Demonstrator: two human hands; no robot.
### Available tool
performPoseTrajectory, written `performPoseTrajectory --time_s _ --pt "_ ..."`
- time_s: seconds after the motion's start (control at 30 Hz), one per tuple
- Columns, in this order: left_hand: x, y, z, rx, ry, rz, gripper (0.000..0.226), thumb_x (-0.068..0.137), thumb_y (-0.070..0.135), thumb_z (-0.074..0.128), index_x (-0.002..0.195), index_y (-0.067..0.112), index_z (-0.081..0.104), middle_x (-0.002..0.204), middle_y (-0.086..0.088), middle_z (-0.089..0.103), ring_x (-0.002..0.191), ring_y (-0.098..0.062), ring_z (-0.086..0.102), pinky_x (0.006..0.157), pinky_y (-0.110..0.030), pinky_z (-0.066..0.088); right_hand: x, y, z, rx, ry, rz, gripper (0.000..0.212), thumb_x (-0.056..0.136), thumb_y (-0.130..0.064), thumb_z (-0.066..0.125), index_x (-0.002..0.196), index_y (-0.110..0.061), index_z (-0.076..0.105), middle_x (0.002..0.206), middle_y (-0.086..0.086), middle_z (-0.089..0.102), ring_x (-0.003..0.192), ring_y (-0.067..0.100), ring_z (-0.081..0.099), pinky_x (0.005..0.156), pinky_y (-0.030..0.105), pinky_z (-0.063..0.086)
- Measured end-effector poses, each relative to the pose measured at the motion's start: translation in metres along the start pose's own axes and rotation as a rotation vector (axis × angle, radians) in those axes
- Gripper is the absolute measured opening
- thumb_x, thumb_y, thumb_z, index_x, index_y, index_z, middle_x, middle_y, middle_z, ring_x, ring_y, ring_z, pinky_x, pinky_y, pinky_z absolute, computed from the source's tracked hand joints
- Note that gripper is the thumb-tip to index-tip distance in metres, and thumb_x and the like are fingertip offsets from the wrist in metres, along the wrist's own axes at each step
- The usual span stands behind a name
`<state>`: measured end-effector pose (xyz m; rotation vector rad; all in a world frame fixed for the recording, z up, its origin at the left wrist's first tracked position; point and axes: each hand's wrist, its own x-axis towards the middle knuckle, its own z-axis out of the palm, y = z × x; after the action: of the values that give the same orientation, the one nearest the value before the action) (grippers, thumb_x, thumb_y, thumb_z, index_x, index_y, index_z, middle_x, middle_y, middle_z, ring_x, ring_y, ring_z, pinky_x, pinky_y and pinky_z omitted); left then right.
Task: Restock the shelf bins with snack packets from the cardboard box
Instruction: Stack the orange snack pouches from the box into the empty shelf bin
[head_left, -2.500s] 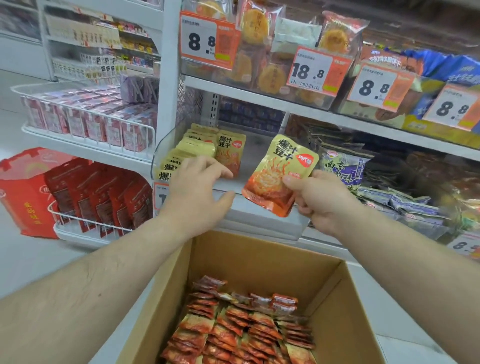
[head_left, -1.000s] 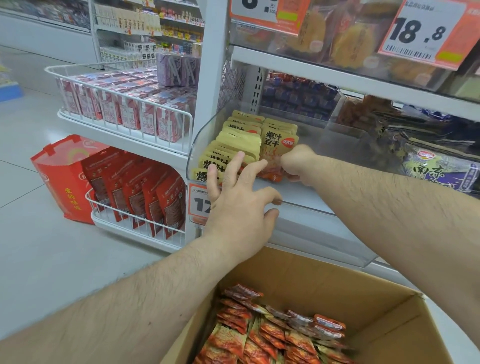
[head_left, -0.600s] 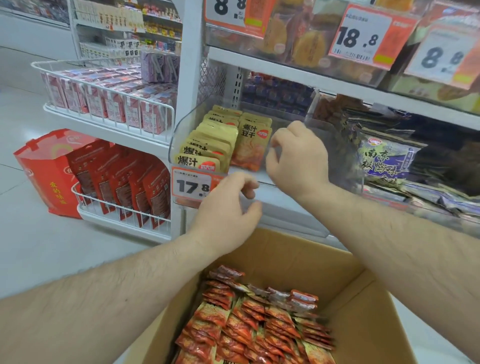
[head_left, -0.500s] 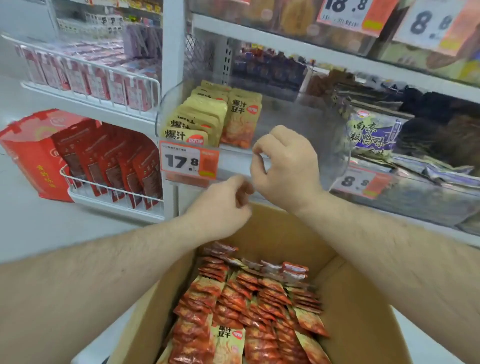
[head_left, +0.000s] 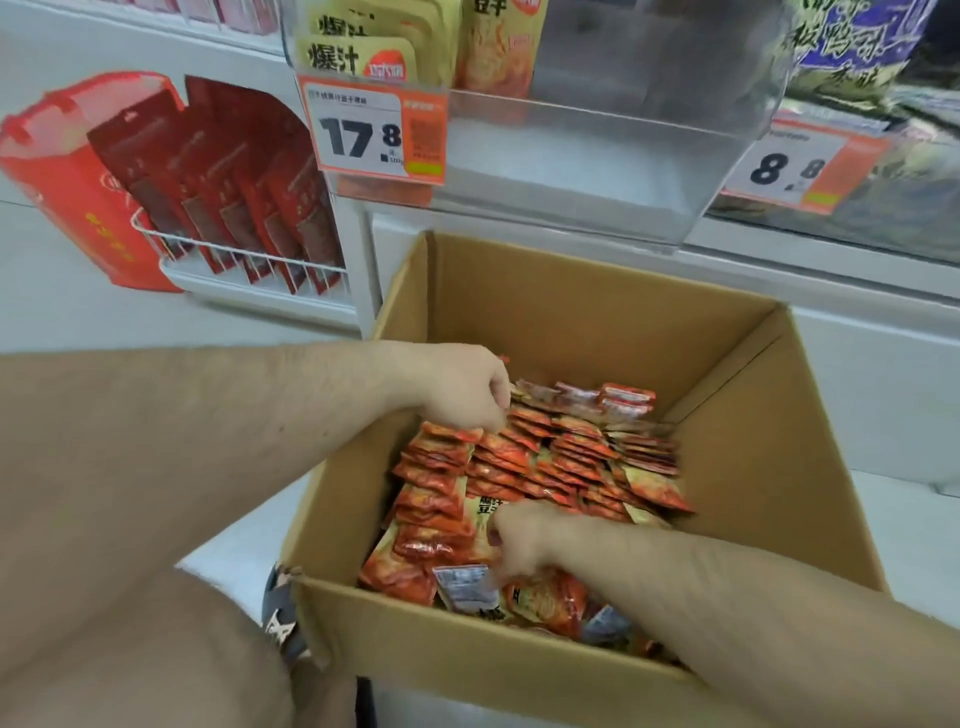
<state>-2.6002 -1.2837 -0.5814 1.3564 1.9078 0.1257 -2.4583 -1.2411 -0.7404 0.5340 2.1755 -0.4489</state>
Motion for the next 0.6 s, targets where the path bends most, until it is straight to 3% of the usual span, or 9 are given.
performPoseTrajectory --time_s 0.07,0.17,0.27,0.33,0.43,0.53,0.6 --pt "0.002 0.000 -0.001 -0.096 0.025 -0.034 0.017 0.089 0.018 0.065 0.103 0.009 0.069 0.080 0.000 0.063 0.071 -0.017 0.054 0.069 -0.033 0.050 0.013 -0.006 0.006 -0.011 0.002 0.017 0.042 0.080 -0.042 0.077 0.106 -0.010 0.069 0.094 0.005 0.067 0.086 0.026 0.064 0.068 0.031 0.051" --pt "0.000 0.000 -0.001 -0.223 0.044 -0.106 0.004 0.091 0.019 0.064 0.092 0.023 0.062 0.087 -0.005 0.064 0.075 -0.020 0.059 0.061 -0.030 0.048 0.018 -0.006 0.003 0.015 0.088 -0.008 0.006 0.085 -0.017 0.068 0.081 -0.013 0.066 0.094 0.010 0.071 0.085 0.026 0.065 0.070 0.031 0.055" --pt "-0.001 -0.004 0.000 -0.332 0.042 -0.218 0.012 0.094 0.026 0.064 0.103 0.019 0.062 0.092 -0.003 0.061 0.081 -0.017 0.061 0.061 -0.027 0.053 -0.003 0.009 -0.021 0.303 0.185 -0.012 0.024 0.085 -0.005 0.057 0.067 -0.019 0.048 0.086 0.011 0.069 0.085 0.029 0.069 0.065 0.034 0.050" --pt "0.000 -0.004 -0.002 -0.525 0.060 -0.326 0.023 0.095 0.031 0.063 0.112 0.017 0.059 0.104 -0.005 0.058 0.094 -0.022 0.060 0.067 -0.031 0.056 -0.033 0.026 -0.041 0.465 0.393 0.008 0.025 0.087 -0.009 0.060 0.070 -0.020 0.045 0.077 0.003 0.064 0.083 0.029 0.068 0.062 0.031 0.044" --pt "0.001 0.004 -0.005 -1.016 0.091 -0.492 0.038 0.097 0.040 0.058 0.118 0.010 0.049 0.121 -0.010 0.047 0.119 -0.038 0.054 0.077 -0.046 0.055 -0.077 0.049 -0.060 0.435 0.866 -0.029 0.027 0.092 -0.015 0.062 0.075 -0.021 0.041 0.081 0.002 0.065 0.082 0.028 0.063 0.066 0.032 0.045" --pt "0.004 0.011 -0.008 -1.359 0.033 -0.533 0.048 0.096 0.046 0.057 0.104 0.001 0.043 0.123 -0.024 0.051 0.116 -0.043 0.058 0.076 -0.051 0.054 -0.102 0.059 -0.066 0.395 1.137 -0.161 0.010 0.091 -0.010 0.062 0.086 -0.013 0.054 0.099 0.012 0.071 0.094 0.030 0.067 0.078 0.043 0.054" --pt "0.008 0.018 -0.008 -1.459 0.011 -0.439 0.041 0.096 0.040 0.059 0.110 0.003 0.049 0.117 -0.019 0.063 0.099 -0.033 0.067 0.061 -0.040 0.058 -0.109 0.060 -0.065 0.269 1.243 -0.237 0.011 0.088 -0.005 0.062 0.098 -0.007 0.064 0.106 0.010 0.071 0.100 0.024 0.066 0.088 0.036 0.054"
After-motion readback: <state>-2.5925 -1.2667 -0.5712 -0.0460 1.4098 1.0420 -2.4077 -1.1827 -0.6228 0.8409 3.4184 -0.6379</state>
